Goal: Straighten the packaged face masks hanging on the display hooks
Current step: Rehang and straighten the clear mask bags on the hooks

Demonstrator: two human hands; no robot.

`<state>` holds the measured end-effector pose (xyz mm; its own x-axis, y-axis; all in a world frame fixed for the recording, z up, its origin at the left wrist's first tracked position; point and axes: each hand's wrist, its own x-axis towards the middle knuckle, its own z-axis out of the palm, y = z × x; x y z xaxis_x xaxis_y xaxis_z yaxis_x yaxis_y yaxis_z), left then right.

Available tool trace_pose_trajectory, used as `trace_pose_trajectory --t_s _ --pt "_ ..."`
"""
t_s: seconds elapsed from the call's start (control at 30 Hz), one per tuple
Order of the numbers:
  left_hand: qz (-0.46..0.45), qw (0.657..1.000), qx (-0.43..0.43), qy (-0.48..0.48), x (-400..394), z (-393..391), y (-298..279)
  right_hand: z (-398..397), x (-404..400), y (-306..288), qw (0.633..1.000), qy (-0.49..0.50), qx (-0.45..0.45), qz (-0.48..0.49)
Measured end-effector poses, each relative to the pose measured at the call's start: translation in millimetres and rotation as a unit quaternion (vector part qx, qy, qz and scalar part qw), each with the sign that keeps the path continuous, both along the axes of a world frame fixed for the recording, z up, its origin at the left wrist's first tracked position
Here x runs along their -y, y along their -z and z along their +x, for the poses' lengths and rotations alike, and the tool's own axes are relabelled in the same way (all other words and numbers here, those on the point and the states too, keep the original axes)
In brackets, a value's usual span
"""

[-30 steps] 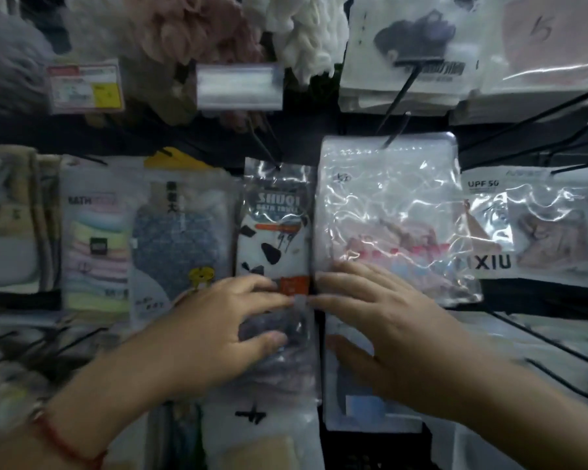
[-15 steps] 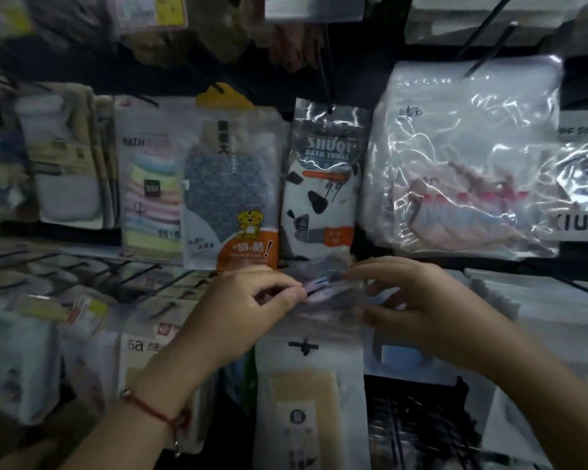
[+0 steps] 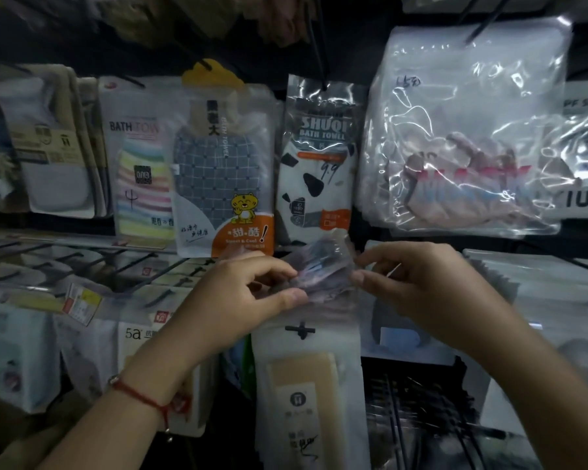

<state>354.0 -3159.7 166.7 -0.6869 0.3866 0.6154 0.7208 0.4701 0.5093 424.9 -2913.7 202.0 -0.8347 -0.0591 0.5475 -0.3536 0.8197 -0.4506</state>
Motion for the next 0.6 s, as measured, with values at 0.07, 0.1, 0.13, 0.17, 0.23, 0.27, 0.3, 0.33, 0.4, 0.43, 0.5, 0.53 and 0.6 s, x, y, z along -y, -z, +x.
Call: trace_pose_trajectory --t_s 0.07,0.1,0.13,0.17,0.23,0.27,0.3,0.33,0.4,0.43,0.5,0.53,0.6 --pt "0.014 1.0 0.013 0.003 0 -1 0 1 0 0 1.0 -0.002 0.001 0.005" --pt "0.016 1.0 0.011 0.004 0 -3 0 1 0 -1 1.0 -0.009 0.004 0.002" --pt "0.015 1.0 0.005 0.004 0 -4 1 2 1 -1 1.0 -0.016 0.009 -0.005" --pt "0.014 1.0 -0.004 0.004 0 -4 1 3 1 -1 1.0 -0.022 0.012 -0.012" --pt "0.009 0.999 -0.035 -0.001 -1 -5 3 3 2 -1 0.999 -0.027 0.012 -0.013" --pt "0.002 0.998 -0.059 -0.007 -1 -5 5 3 3 -1 1.0 -0.025 0.01 -0.009" --pt "-0.007 0.996 -0.091 -0.015 -3 -4 8 3 4 0 1.0 -0.022 0.005 -0.002" --pt "-0.018 0.991 -0.129 -0.026 -4 -4 10 3 4 0 1.0 -0.021 -0.001 0.007" --pt "-0.042 0.975 -0.214 -0.047 -7 -2 15 6 4 -1 0.999 -0.031 -0.009 0.028" --pt "-0.046 0.964 -0.257 -0.054 -7 0 18 7 3 -1 0.998 -0.044 -0.007 0.038" --pt "-0.04 0.941 -0.332 -0.055 -8 5 24 9 1 -1 0.995 -0.065 0.005 0.072" --pt "-0.033 0.933 -0.355 -0.053 -9 9 27 9 0 -1 0.993 -0.067 0.001 0.095" --pt "-0.01 0.928 -0.37 -0.052 -11 19 33 9 -2 1 0.992 -0.066 -0.027 0.109"
